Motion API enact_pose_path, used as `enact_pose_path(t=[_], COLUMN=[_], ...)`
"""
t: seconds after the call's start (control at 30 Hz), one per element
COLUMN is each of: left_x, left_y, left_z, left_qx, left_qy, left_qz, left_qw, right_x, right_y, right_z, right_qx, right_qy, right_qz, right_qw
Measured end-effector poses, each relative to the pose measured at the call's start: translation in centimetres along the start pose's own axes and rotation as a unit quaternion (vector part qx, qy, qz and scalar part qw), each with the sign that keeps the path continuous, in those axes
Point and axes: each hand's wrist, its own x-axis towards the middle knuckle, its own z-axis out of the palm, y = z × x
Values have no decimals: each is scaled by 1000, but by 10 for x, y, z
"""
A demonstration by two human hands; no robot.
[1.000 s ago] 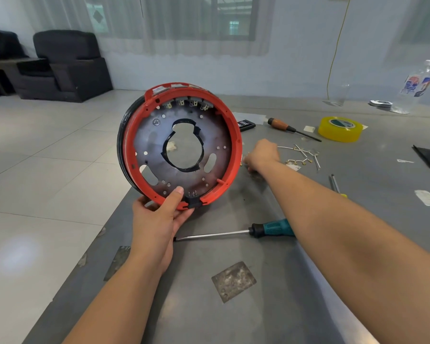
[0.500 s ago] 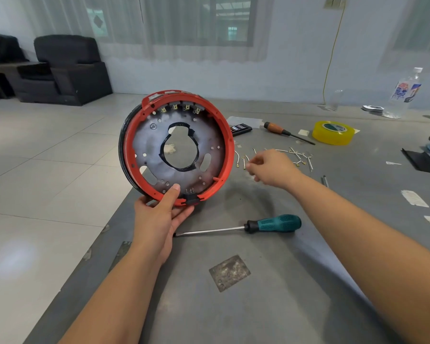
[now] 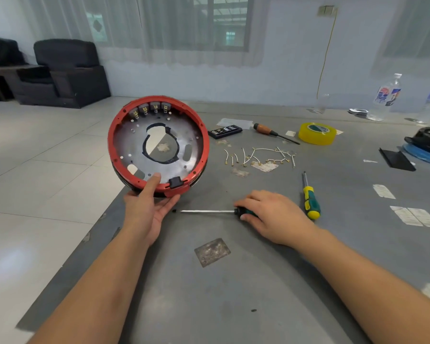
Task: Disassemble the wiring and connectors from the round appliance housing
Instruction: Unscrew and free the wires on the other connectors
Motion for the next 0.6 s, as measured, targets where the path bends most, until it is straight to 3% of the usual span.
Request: enact_pose_path(t=[0.13, 0.37, 0.6], left_x=[4, 7, 5], left_y=[-1, -1, -3], left_z=[-2, -5, 0], left_qx=[-18, -13, 71], left_qy=[3, -32, -52], left_qz=[-7, -33, -57], left_qw=[1000, 999, 995], right_x=[1, 9, 19], right_y=[9, 21, 24], right_z=[-3, -7, -7], right_qx=[18, 92, 30], right_qy=[29, 67, 1], right_qz=[119, 321, 373], right_qw=[992, 940, 927])
